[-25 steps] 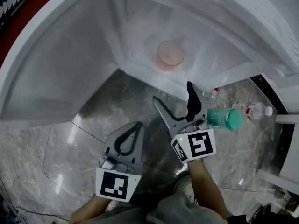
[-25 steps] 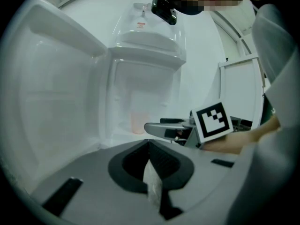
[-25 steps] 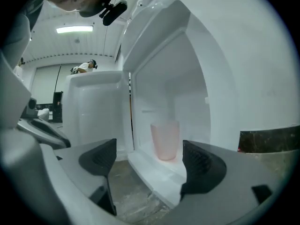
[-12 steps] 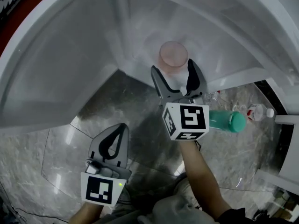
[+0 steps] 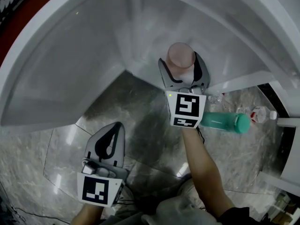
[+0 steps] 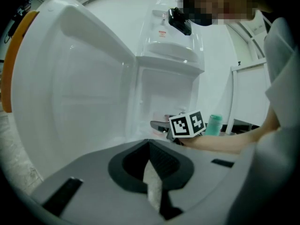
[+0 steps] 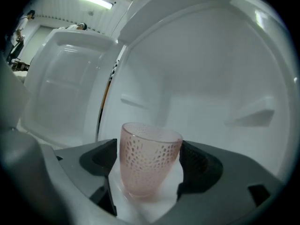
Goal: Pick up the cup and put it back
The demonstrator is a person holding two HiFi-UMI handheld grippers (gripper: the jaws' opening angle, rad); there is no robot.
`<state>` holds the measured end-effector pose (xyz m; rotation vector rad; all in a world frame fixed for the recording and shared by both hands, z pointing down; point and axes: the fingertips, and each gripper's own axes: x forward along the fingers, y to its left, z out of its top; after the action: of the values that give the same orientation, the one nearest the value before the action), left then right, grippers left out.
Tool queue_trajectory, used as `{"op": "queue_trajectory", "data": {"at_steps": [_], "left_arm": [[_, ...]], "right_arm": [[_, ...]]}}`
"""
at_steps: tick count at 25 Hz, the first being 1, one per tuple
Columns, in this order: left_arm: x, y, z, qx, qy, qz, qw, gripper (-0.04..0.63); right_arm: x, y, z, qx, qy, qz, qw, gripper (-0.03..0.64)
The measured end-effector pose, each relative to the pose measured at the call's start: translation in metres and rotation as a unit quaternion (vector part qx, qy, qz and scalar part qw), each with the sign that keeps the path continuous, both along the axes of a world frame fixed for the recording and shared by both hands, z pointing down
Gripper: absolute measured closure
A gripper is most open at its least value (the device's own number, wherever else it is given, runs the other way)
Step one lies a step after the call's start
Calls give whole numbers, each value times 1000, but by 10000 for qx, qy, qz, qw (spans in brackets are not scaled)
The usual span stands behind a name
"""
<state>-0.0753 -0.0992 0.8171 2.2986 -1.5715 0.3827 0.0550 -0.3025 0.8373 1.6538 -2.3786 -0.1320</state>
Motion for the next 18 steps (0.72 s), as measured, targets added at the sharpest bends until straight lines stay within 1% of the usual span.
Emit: {"op": "queue_trajectory", "data": {"at_steps": [1,2,5,7,9,12,15,17,18], "left_arm": [[-1,1,-1,10,10,-15,10000,583],[-2,2,-2,23,12,-26,10000,583],[-3,4,-5,68,-6,-31,10000,583],[-2,4,-7,119,1,-50,9999,583],[-2,5,-10,196,-5,-143,9997,583],[1,6,-14,306,-49,-294,9991,583],[15,1,-23,624,72,-341,9974,583],[22,-1,-24,709,124,-407,9966,583],[27,-2,-25,719,144,-405,9965,583]], "right_arm": [[1,0,2,-63,-21,-12,10000,201],[2,2,2,-96,-70,-28,9999,235],[4,27,-18,26,-355,-151,9993,238],[7,56,-39,105,-637,-328,9974,238],[12,87,-55,76,-860,-504,9950,238],[22,128,-61,-176,-1048,-639,9923,238],[30,157,-45,-579,-1080,-629,9905,238],[28,172,-35,-859,-1132,-595,9881,238],[27,176,-34,-903,-1122,-607,9877,238]]}}
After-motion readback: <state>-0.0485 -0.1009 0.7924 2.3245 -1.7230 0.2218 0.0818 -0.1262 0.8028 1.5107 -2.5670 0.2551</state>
